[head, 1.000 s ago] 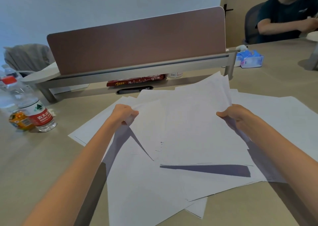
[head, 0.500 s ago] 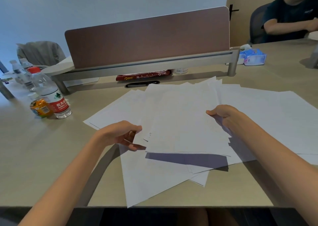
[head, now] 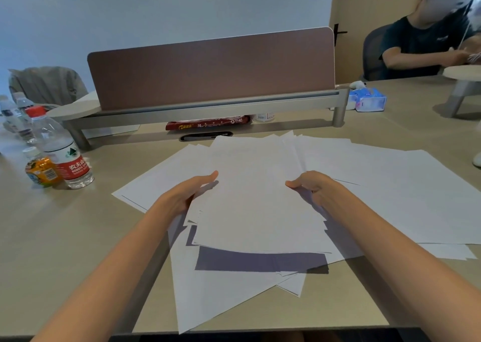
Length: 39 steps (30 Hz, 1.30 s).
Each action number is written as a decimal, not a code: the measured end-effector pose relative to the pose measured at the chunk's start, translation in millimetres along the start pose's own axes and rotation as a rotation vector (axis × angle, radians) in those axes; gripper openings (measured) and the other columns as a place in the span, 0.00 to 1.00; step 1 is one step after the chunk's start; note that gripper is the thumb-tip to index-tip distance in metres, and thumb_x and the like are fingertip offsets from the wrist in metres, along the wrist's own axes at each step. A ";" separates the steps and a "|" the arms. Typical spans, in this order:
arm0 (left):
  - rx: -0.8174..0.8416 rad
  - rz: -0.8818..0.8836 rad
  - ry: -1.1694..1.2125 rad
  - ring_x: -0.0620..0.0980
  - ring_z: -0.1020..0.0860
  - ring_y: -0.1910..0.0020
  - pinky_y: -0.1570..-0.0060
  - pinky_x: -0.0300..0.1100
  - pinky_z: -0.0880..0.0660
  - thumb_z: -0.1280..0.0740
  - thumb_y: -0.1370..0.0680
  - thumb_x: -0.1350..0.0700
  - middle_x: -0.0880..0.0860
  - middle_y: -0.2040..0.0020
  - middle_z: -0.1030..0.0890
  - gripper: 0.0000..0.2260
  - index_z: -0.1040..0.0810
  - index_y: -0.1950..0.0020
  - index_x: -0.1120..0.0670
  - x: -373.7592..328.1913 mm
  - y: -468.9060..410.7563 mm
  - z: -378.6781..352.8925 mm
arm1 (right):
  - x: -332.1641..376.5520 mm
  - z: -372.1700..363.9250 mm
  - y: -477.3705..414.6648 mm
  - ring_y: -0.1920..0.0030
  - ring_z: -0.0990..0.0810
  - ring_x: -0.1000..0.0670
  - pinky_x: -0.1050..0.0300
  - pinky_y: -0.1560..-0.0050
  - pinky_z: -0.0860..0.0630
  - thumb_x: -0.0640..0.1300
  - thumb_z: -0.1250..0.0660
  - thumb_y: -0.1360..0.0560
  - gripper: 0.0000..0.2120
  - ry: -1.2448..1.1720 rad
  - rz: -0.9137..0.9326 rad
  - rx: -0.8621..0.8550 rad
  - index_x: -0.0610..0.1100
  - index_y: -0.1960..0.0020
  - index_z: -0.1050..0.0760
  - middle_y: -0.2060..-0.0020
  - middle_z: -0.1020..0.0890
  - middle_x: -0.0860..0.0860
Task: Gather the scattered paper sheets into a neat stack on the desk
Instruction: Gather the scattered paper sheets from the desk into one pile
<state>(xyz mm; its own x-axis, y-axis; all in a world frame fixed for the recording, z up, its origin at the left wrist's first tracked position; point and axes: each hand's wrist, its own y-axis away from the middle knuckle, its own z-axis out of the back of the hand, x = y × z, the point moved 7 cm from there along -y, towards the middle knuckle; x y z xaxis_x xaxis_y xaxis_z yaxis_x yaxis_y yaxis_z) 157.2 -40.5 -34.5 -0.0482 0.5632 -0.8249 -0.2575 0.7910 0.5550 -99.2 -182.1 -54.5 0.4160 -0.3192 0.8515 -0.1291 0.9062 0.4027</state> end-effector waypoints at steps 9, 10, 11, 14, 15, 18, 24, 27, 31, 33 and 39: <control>0.035 -0.089 -0.201 0.46 0.17 0.61 0.58 0.36 0.20 0.28 0.25 0.56 0.53 0.58 0.16 0.10 0.22 0.52 0.63 2.4 -5.4 -11.8 | 6.3 -18.0 0.4 0.42 0.21 0.40 0.50 0.39 0.25 0.34 0.27 0.29 0.19 -0.123 0.118 0.086 0.32 0.41 0.26 0.46 0.19 0.39; 0.002 -0.136 -0.214 0.49 0.18 0.57 0.49 0.39 0.21 0.26 0.28 0.54 0.55 0.55 0.17 0.14 0.22 0.50 0.64 0.8 -7.4 -8.9 | 8.1 -17.3 2.5 0.44 0.20 0.41 0.54 0.44 0.23 0.34 0.27 0.29 0.18 -0.126 0.118 0.100 0.31 0.41 0.26 0.47 0.19 0.39; -0.032 -0.176 -0.221 0.52 0.20 0.52 0.44 0.42 0.24 0.26 0.29 0.53 0.56 0.50 0.19 0.19 0.23 0.47 0.64 0.4 -10.7 -5.2 | 9.0 -16.8 5.2 0.48 0.19 0.43 0.59 0.52 0.21 0.34 0.27 0.28 0.18 -0.137 0.110 0.119 0.31 0.41 0.26 0.49 0.19 0.40; -0.099 -0.270 -0.144 0.55 0.22 0.51 0.44 0.46 0.27 0.29 0.25 0.55 0.57 0.50 0.21 0.19 0.25 0.39 0.65 -3.4 -5.5 -4.9 | 11.9 -13.5 7.3 0.61 0.20 0.50 0.67 0.70 0.25 0.34 0.27 0.29 0.17 -0.190 0.146 0.140 0.29 0.44 0.27 0.56 0.19 0.42; -0.109 -0.290 -0.103 0.55 0.21 0.50 0.44 0.46 0.26 0.31 0.23 0.57 0.58 0.50 0.20 0.16 0.25 0.39 0.64 -4.9 -1.8 -6.8 | 14.1 -9.8 8.8 0.61 0.19 0.50 0.64 0.67 0.22 0.36 0.25 0.31 0.18 -0.208 0.184 0.118 0.30 0.45 0.26 0.56 0.19 0.42; -0.124 -0.324 -0.008 0.60 0.22 0.42 0.35 0.56 0.29 0.32 0.21 0.59 0.59 0.44 0.20 0.16 0.27 0.35 0.61 -9.0 1.7 -10.5 | 19.8 8.4 9.6 0.54 0.17 0.44 0.44 0.49 0.19 0.45 0.21 0.38 0.21 -0.172 0.305 0.027 0.37 0.50 0.23 0.55 0.16 0.45; -0.102 -0.372 0.137 0.60 0.22 0.42 0.38 0.56 0.27 0.34 0.21 0.61 0.60 0.39 0.21 0.17 0.29 0.32 0.60 -27.4 -7.5 -42.9 | 22.3 52.8 6.0 0.66 0.24 0.54 0.64 0.72 0.31 0.44 0.29 0.26 0.17 -0.249 0.339 0.024 0.41 0.41 0.30 0.61 0.21 0.49; -0.073 -0.376 0.221 0.56 0.20 0.48 0.54 0.48 0.22 0.35 0.20 0.63 0.60 0.39 0.21 0.17 0.30 0.31 0.59 -37.2 -18.0 -70.1 | 16.2 65.1 -6.2 0.61 0.19 0.52 0.69 0.71 0.26 0.34 0.30 0.26 0.18 -0.395 0.299 0.037 0.37 0.39 0.31 0.57 0.20 0.45; -0.075 -0.384 0.244 0.48 0.21 0.55 0.62 0.38 0.25 0.36 0.20 0.65 0.56 0.45 0.20 0.17 0.30 0.31 0.62 -46.6 -42.2 -103.3 | 14.4 101.9 -31.3 0.59 0.18 0.49 0.61 0.63 0.23 0.35 0.30 0.27 0.14 -0.261 0.328 -0.107 0.39 0.42 0.27 0.53 0.19 0.42; -0.066 -0.387 0.242 0.48 0.22 0.55 0.54 0.40 0.26 0.37 0.20 0.65 0.55 0.44 0.22 0.18 0.32 0.30 0.63 -50.8 -51.5 -114.5 | 13.5 126.2 -49.1 0.61 0.18 0.47 0.54 0.59 0.20 0.38 0.31 0.27 0.12 -0.069 0.341 -0.241 0.39 0.44 0.24 0.56 0.17 0.44; -0.078 -0.380 0.155 0.48 0.24 0.50 0.38 0.40 0.34 0.38 0.20 0.66 0.55 0.40 0.24 0.17 0.32 0.31 0.63 -65.5 -95.2 -140.4 | 22.2 157.1 -113.8 0.42 0.23 0.45 0.51 0.44 0.26 0.39 0.32 0.26 0.14 0.430 0.510 -0.366 0.41 0.41 0.24 0.40 0.23 0.45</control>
<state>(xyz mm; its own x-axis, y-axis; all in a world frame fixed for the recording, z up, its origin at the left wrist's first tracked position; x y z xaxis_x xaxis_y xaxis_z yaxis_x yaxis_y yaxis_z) 49.5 -186.3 -48.3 -0.0793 0.1873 -0.9791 -0.3567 0.9118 0.2033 -216.7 -335.8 -28.7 0.7084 0.2323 0.6665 -0.1235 0.9705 -0.2069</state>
